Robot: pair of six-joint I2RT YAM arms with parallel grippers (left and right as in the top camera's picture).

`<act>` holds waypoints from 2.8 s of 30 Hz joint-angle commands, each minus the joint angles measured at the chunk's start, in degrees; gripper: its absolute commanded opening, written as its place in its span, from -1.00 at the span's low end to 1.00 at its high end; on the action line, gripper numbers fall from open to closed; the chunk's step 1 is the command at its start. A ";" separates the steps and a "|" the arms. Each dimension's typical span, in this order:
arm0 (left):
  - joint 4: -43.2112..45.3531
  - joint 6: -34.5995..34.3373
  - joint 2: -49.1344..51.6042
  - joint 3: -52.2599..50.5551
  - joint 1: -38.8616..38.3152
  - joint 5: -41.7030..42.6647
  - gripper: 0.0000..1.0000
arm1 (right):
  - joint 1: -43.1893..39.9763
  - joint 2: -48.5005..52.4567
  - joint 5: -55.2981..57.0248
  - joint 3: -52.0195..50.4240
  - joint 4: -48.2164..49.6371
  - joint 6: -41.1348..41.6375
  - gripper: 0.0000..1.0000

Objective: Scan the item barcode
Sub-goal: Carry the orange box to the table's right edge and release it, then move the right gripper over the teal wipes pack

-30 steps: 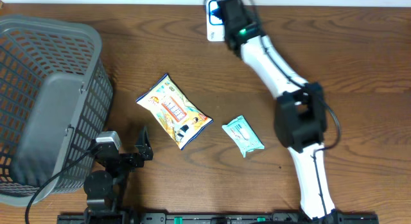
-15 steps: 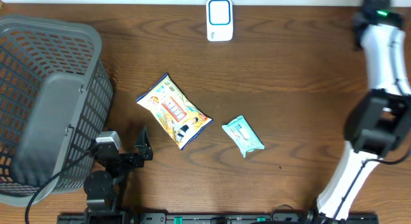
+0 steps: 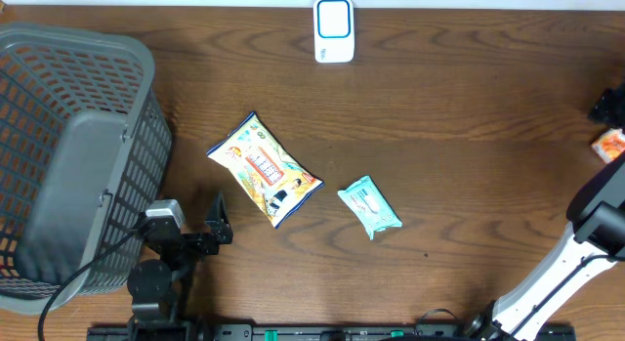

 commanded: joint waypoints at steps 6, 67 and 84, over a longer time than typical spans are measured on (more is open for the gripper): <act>-1.40 -0.52 -0.31 -0.90 -0.22 -0.13 1.00 | 5.03 -19.37 -36.68 1.01 -4.20 9.64 0.98; -1.38 -0.55 -0.31 -0.90 -0.22 -0.13 1.00 | 74.44 -36.13 -16.44 -43.50 -0.04 9.81 0.99; -1.40 -0.55 -0.31 -0.90 -0.22 -0.13 1.00 | 85.55 -32.96 10.03 -47.91 10.01 9.70 0.99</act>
